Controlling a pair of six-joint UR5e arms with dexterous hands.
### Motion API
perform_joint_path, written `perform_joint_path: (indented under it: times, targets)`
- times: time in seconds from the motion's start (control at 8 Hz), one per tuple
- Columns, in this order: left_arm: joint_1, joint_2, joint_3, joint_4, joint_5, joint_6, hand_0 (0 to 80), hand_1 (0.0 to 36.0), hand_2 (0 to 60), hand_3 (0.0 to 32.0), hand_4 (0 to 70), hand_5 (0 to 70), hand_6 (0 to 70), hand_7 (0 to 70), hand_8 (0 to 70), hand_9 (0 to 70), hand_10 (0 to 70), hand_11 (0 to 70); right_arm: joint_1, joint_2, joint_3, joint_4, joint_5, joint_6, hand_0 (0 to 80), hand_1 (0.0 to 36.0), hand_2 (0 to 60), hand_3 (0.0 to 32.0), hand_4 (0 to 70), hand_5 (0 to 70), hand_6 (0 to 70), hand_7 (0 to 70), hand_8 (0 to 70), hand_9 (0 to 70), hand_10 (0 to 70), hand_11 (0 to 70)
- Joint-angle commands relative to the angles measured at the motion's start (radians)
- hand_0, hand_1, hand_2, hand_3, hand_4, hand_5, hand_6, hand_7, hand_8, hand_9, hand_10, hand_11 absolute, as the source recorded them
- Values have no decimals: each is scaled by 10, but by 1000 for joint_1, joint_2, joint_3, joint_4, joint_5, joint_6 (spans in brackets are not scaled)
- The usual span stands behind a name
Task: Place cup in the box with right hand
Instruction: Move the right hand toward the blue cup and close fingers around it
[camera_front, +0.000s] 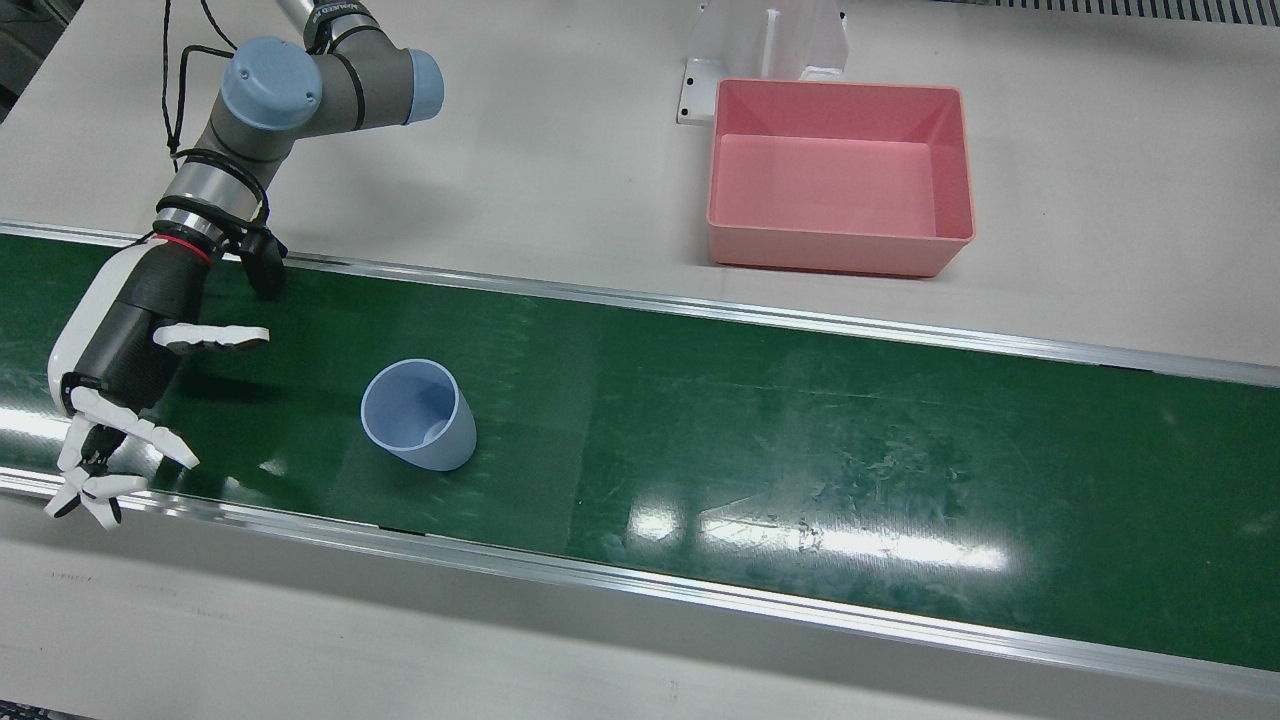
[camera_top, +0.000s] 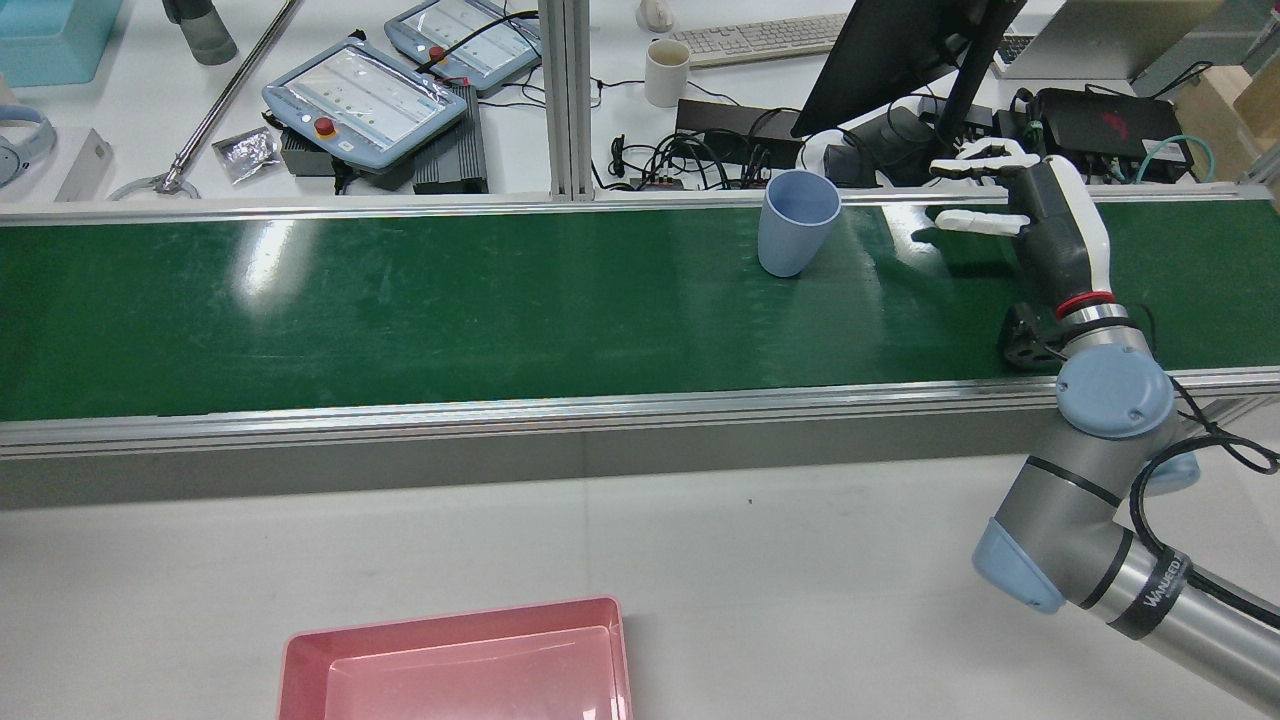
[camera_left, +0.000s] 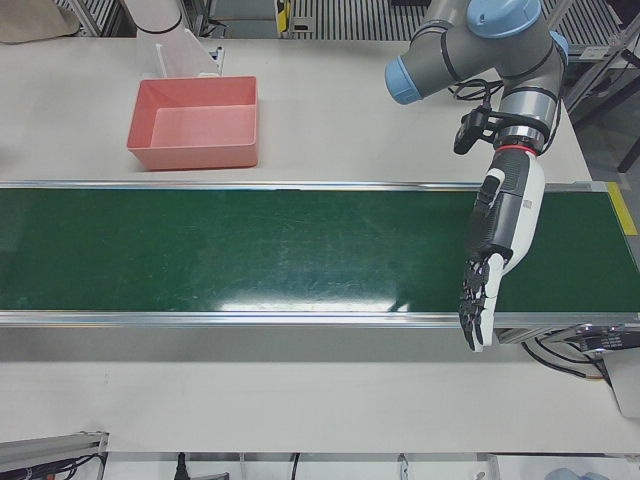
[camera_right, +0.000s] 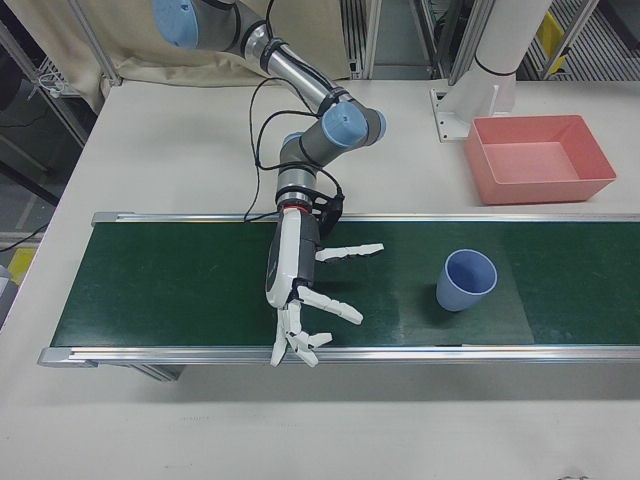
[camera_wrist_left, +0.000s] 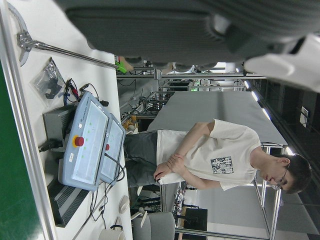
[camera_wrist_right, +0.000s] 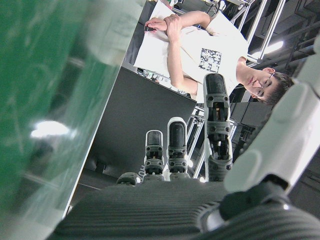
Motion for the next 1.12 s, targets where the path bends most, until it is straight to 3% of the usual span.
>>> perform_joint_path:
  times: [0.0, 1.0]
  targets:
    - [1, 0, 0, 0, 0, 0, 0, 0, 0, 0, 0, 0, 0, 0, 0, 0, 0, 0, -11, 9, -1, -2, 0, -4, 458, 7, 32, 0, 700, 1, 112, 570, 111, 245, 8, 6]
    - [1, 0, 0, 0, 0, 0, 0, 0, 0, 0, 0, 0, 0, 0, 0, 0, 0, 0, -28, 3, 8, -3, 0, -4, 444, 13, 71, 0, 700, 1, 108, 548, 108, 239, 0, 0]
